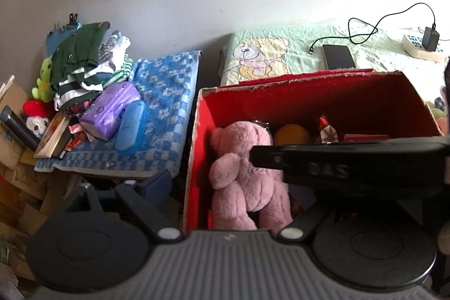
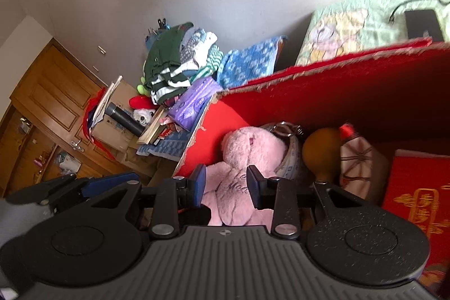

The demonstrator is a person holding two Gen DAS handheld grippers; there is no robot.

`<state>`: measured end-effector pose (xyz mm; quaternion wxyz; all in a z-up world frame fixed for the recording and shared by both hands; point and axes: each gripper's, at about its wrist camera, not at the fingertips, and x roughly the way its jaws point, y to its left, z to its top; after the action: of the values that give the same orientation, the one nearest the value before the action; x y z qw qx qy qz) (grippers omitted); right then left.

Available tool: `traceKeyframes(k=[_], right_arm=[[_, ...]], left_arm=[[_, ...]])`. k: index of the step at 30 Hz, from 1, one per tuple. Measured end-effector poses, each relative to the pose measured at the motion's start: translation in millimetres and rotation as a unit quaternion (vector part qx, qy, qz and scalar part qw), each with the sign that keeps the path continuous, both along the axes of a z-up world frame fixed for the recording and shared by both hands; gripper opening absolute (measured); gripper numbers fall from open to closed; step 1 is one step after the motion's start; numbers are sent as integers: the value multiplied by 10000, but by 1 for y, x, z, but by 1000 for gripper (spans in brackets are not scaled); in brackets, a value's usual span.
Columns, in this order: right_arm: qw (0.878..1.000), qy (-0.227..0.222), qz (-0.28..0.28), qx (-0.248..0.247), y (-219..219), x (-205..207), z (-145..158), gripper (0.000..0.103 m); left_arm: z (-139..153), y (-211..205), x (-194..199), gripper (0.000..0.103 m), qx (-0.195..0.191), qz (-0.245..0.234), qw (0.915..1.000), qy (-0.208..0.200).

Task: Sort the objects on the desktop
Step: 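Lower the pink teddy bear into the red box with both tools, then open both tools and move them back toward the bed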

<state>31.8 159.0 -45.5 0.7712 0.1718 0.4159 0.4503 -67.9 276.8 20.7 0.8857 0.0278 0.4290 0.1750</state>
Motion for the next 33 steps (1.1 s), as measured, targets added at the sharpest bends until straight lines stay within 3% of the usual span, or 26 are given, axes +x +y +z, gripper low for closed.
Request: traceKeyframes(k=[12, 17, 28, 33], right_arm=[[9997, -164, -13, 202, -50, -16, 21, 38], [9991, -235, -173, 298, -78, -19, 28, 48], [9977, -270, -544, 307, -163, -24, 33, 48], [9960, -258, -813, 260, -208, -24, 31, 49]], left_arm=[[12, -34, -8, 100, 202, 216, 9996, -24], [25, -59, -13, 99, 409, 281, 9986, -199], [34, -135, -12, 98, 136, -214, 9988, -422], [28, -173, -1, 97, -311, -549, 9972, -394]])
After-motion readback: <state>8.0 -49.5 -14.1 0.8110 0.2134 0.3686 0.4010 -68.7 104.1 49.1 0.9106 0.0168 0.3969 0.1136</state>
